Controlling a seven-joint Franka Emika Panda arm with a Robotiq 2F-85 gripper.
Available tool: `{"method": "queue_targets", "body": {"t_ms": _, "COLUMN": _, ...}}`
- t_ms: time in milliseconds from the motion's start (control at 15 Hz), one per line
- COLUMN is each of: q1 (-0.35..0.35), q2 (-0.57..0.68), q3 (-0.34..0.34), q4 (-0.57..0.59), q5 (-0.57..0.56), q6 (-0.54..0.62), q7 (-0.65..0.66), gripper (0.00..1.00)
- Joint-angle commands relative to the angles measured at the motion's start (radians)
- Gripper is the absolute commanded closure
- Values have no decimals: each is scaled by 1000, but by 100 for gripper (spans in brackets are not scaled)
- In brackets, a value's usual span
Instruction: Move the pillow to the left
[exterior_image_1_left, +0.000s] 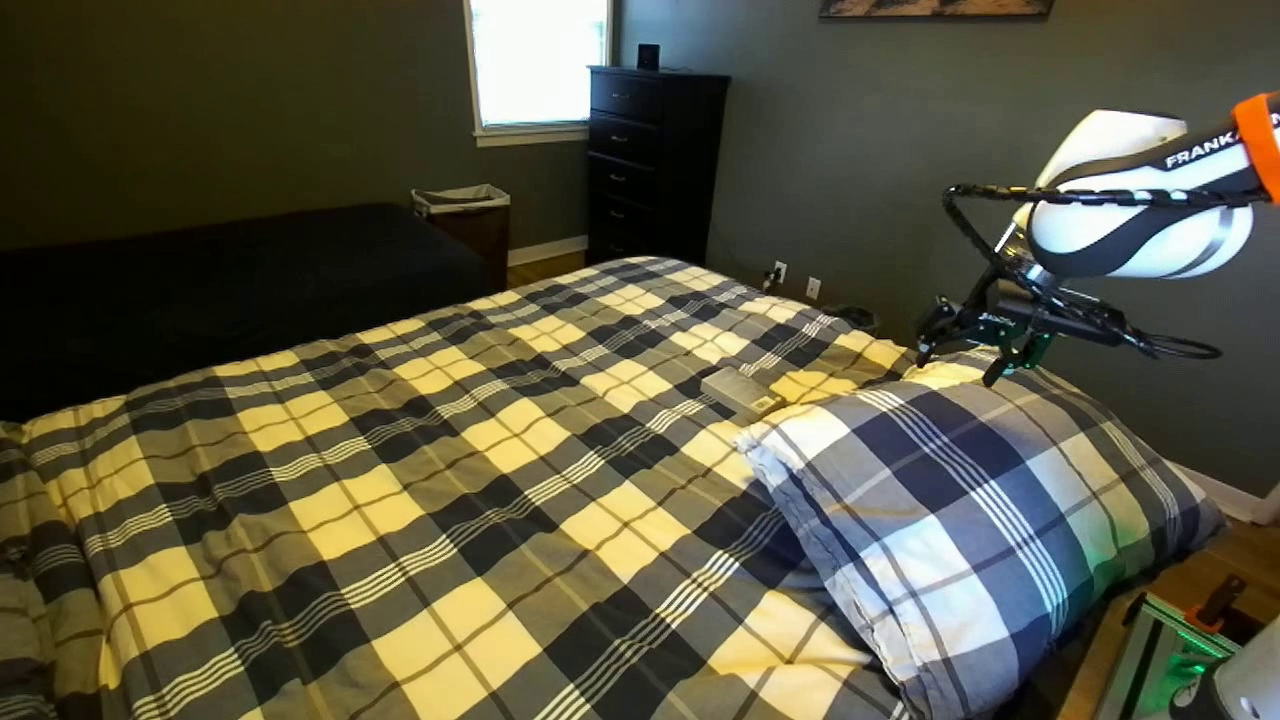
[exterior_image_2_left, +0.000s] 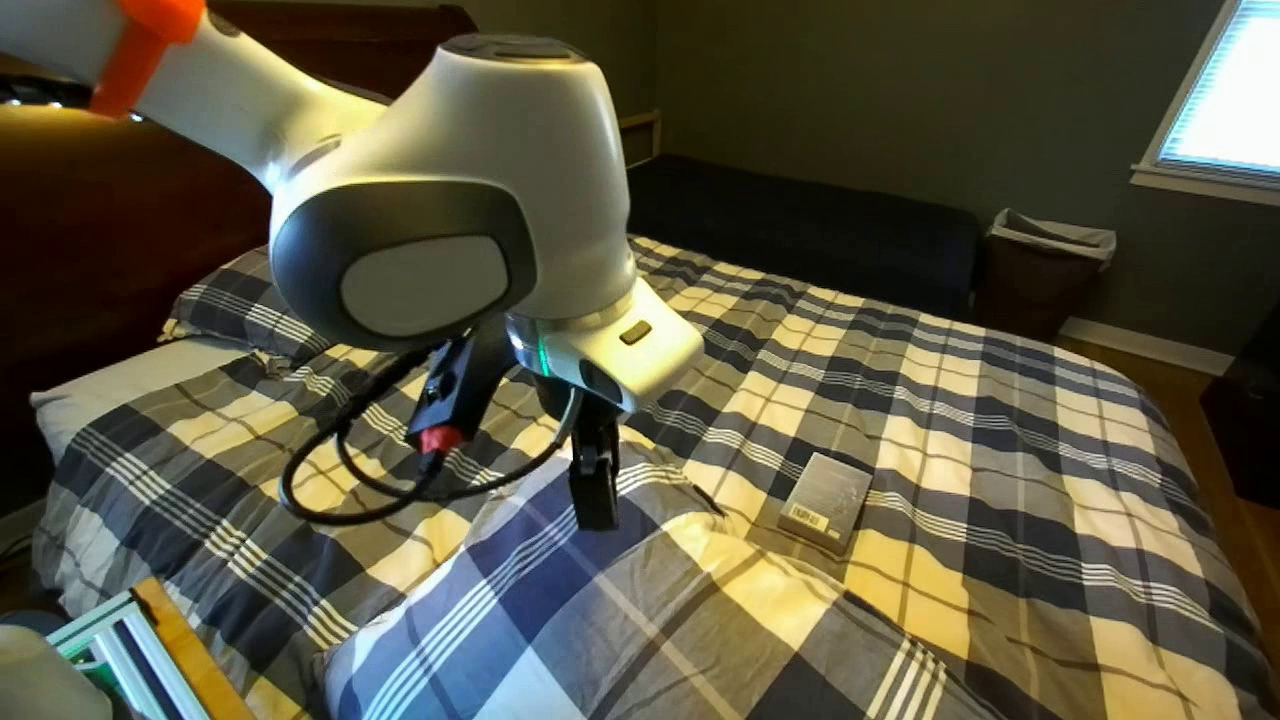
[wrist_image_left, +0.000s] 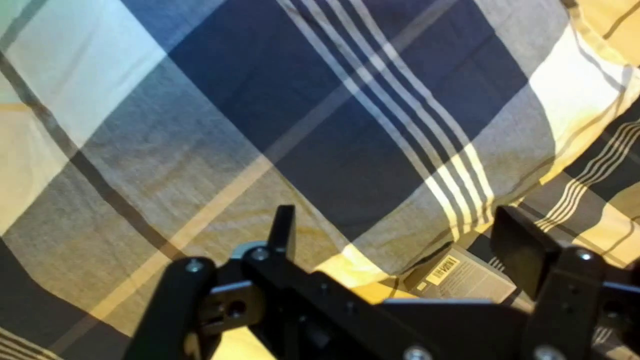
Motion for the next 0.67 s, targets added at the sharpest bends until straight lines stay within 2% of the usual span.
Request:
{"method": "queue_targets", "body": {"t_ms": 0, "q1": -42, "q2": 52, "q3": -60, "q4": 60, "q5": 57, "q6": -143, "q7": -154, "gripper": 0}}
{"method": "queue_targets", "body": {"t_ms": 267, "q1": -136, "q2": 132, "q3": -47, "q4": 144, "q5": -56, "q6": -244, "q7": -107, "gripper": 0}}
{"method": "queue_targets", "body": {"t_ms": 600, "q1": -166, "q2": 238, "q3": -58, "q4": 226, "q5": -162, "q6": -177, "q7": -84, "gripper": 0}}
